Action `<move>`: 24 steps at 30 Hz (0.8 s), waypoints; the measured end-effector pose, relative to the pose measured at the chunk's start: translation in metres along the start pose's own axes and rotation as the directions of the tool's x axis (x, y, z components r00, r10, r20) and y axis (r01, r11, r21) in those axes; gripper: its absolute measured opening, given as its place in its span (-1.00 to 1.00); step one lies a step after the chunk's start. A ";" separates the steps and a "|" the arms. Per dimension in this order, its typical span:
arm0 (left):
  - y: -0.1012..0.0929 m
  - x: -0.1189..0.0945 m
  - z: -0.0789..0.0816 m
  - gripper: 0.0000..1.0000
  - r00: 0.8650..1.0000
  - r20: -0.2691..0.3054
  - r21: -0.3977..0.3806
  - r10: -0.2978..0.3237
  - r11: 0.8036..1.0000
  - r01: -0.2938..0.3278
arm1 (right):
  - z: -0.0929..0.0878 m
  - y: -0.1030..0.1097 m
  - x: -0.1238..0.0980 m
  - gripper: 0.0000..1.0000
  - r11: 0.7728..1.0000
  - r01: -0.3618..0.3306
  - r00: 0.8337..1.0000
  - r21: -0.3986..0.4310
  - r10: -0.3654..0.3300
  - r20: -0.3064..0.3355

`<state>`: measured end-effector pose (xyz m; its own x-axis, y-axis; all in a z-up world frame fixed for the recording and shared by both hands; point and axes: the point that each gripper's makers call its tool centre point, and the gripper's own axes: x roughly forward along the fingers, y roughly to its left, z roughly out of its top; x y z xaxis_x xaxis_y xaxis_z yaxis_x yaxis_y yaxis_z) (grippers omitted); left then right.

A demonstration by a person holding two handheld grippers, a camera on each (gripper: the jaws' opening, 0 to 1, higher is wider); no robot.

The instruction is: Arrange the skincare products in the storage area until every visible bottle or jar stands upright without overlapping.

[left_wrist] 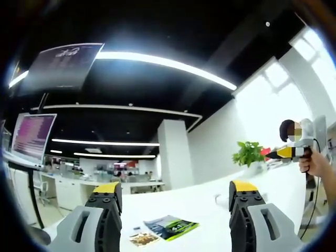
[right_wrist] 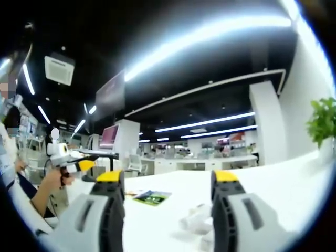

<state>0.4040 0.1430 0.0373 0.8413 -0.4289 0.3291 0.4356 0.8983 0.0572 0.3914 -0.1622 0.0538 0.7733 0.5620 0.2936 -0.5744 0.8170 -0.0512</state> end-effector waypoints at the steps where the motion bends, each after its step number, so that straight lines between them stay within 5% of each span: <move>1: -0.001 0.000 0.000 0.72 1.000 -0.001 0.001 -0.001 1.000 0.001 | 0.000 0.000 0.000 0.35 1.000 0.001 1.000 0.000 -0.001 0.000; 24: 0.000 -0.001 -0.001 0.71 1.000 -0.008 0.004 0.000 1.000 0.000 | 0.000 -0.005 -0.001 0.41 0.999 0.027 1.000 -0.027 -0.027 -0.006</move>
<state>0.4036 0.1433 0.0362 0.8437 -0.4299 0.3215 0.4345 0.8986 0.0613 0.3933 -0.1665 0.0541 0.7904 0.5401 0.2891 -0.5456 0.8352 -0.0687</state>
